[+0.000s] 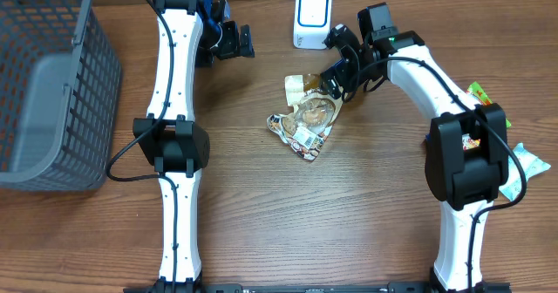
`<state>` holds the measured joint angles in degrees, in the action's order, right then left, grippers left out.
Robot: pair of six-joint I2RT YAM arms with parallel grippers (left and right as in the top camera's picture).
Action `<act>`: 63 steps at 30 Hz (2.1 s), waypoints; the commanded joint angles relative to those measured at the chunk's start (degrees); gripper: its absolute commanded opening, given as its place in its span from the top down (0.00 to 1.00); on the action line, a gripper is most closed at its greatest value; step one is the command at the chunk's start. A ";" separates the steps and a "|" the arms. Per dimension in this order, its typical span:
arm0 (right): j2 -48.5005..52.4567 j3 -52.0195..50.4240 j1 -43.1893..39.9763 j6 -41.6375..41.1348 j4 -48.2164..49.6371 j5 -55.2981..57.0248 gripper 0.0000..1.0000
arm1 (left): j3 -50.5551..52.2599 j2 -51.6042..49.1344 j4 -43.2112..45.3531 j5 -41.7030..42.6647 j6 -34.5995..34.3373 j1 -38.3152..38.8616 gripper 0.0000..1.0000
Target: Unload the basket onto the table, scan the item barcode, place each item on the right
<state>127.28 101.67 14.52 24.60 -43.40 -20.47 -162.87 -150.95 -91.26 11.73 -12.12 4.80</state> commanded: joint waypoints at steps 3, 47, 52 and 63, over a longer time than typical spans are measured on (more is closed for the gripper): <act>1.66 1.55 0.50 2.51 -0.90 -9.55 0.00 | -1.11 2.21 0.02 -0.15 -0.35 0.11 0.00; 4.98 -9.14 11.41 -60.06 3.52 -9.60 0.86 | -1.11 2.21 0.02 -0.15 -0.35 0.09 0.00; 4.72 -8.92 10.12 -60.15 4.59 -12.17 0.96 | -1.11 2.21 0.02 -0.15 -0.35 0.09 0.00; -12.41 -8.92 8.15 -50.42 7.21 6.78 0.96 | -1.11 2.21 0.02 -0.15 -0.35 0.09 0.00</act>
<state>125.03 92.42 22.50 -29.93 -37.78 -26.76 -162.87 -150.95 -91.26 11.73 -12.12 4.80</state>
